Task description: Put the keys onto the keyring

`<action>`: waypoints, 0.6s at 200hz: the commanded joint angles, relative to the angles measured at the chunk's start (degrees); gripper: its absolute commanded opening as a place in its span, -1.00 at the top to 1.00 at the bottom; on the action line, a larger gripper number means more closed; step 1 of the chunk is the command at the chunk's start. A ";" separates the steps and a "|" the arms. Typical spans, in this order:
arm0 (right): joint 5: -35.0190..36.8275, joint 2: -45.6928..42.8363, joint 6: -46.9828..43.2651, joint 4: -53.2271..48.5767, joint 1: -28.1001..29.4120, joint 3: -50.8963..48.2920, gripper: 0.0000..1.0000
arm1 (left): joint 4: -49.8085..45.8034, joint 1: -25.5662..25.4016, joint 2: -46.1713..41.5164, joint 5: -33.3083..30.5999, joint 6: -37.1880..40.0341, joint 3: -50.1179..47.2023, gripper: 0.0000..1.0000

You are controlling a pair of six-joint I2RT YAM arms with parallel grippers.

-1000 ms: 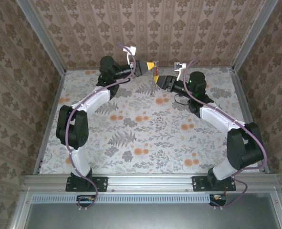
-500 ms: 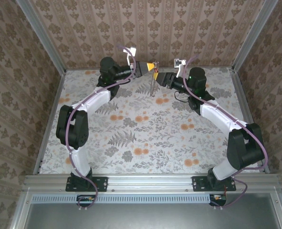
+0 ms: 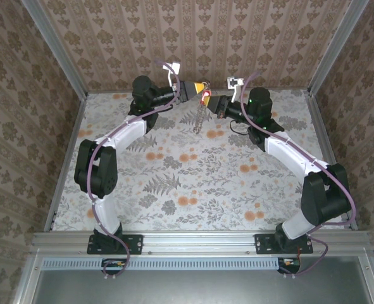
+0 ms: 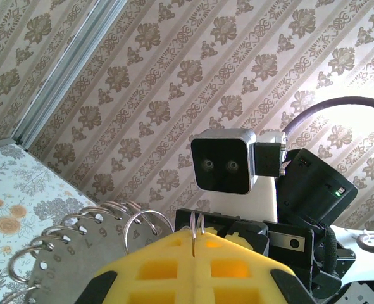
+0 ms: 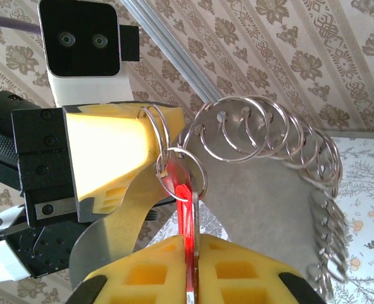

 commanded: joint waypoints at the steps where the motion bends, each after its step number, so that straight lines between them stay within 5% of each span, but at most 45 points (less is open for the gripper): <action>1: -1.16 -1.27 -1.28 -0.43 0.40 0.55 0.85 | 3.35 -0.28 -2.80 -0.94 -0.69 -0.07 1.00; 22: -1.81 -1.46 -1.29 -0.34 0.48 0.31 1.00 | 3.27 -0.28 -2.87 -1.39 -0.51 -0.09 1.00; 120: -8.26 1.32 -4.61 -5.89 3.73 4.23 1.00 | 2.96 -2.20 -2.52 -2.32 0.19 0.02 1.00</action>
